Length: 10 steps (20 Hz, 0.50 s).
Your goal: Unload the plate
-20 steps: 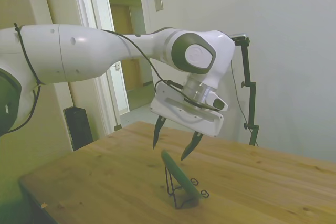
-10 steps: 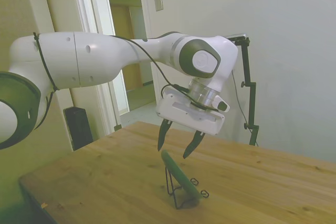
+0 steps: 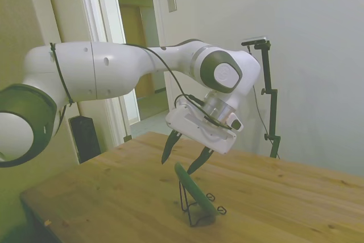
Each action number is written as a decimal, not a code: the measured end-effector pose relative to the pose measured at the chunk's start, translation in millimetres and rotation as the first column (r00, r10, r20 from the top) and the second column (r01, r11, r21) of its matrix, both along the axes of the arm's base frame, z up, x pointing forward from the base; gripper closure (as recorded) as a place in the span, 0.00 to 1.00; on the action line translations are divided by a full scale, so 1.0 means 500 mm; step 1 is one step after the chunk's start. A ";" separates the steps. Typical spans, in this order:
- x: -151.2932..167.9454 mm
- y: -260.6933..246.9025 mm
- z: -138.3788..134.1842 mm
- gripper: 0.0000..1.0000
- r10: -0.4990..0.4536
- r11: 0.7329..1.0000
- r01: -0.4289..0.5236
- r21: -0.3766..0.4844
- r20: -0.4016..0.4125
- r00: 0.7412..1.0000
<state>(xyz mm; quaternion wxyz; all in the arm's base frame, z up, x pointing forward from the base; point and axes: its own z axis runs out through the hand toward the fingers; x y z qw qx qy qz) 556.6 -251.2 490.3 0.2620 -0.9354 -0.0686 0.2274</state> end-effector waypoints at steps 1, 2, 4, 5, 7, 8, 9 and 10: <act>0.003 -0.003 -0.005 1.00 0.001 1.000 -0.001 0.003 -0.008 1.000; 0.006 -0.006 -0.013 1.00 0.000 1.000 0.000 0.005 -0.015 1.000; 0.012 -0.013 -0.026 1.00 -0.002 1.000 0.002 0.007 -0.022 1.000; 0.014 -0.014 -0.031 1.00 -0.002 1.000 0.002 0.007 -0.023 1.000; 0.018 -0.013 -0.033 1.00 0.001 1.000 -0.001 0.009 -0.022 1.000; 0.019 -0.011 -0.032 1.00 0.004 1.000 -0.003 0.010 -0.021 1.000; 0.020 -0.008 -0.029 1.00 0.007 1.000 -0.007 0.012 -0.019 1.000; 0.022 -0.004 -0.026 1.00 0.011 1.000 -0.011 0.014 -0.018 1.000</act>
